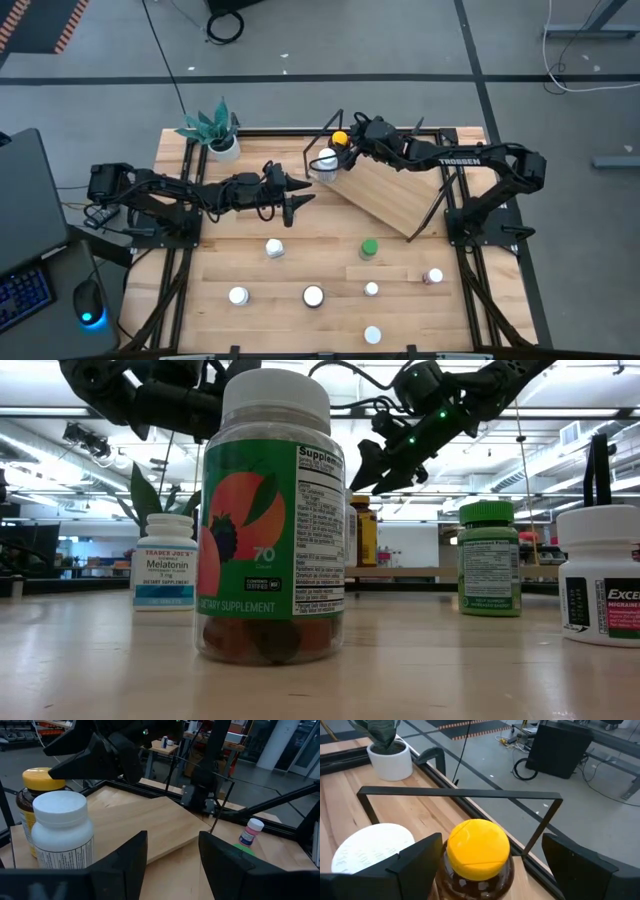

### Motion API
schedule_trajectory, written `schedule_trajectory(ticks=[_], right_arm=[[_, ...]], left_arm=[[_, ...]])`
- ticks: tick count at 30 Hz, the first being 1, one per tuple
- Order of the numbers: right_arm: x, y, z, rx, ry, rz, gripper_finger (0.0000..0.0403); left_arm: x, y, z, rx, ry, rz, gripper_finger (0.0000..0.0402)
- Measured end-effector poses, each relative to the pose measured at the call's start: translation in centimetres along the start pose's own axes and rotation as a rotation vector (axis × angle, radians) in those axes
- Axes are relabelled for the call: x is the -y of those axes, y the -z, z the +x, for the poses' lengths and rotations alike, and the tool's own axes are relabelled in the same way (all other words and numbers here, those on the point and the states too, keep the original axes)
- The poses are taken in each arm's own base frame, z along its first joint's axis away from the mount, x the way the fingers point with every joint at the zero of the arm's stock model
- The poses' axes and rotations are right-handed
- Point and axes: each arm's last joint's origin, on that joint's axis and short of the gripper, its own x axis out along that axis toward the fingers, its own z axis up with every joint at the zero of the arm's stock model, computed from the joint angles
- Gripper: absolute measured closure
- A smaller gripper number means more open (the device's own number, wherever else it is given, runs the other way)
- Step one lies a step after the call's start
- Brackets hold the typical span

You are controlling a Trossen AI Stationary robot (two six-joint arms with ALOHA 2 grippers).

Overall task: Pick and place medicine bottles onto shelf by color
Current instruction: Adjust the yellow pill bottle on the shelf

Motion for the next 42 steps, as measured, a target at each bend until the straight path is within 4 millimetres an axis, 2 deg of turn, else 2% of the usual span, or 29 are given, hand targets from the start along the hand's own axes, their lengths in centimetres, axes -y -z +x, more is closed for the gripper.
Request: schedule_trajectory(ticks=[11,21,42], right_arm=[[-0.1,0.0,0.0,-0.002,0.002,-0.003,0.0047],[0.1,0.0,0.0,0.000,0.006,-0.002,0.0006],[0.9,-0.2,0.3,0.010,-0.005,0.044,0.0003]], left_arm=[[0.0,0.0,0.0,-0.002,0.012,-0.007,0.0215],[0.1,0.0,0.0,-0.004,0.019,-0.008,0.0217],[0.1,0.0,0.0,-0.004,0.019,-0.021,0.0212]])
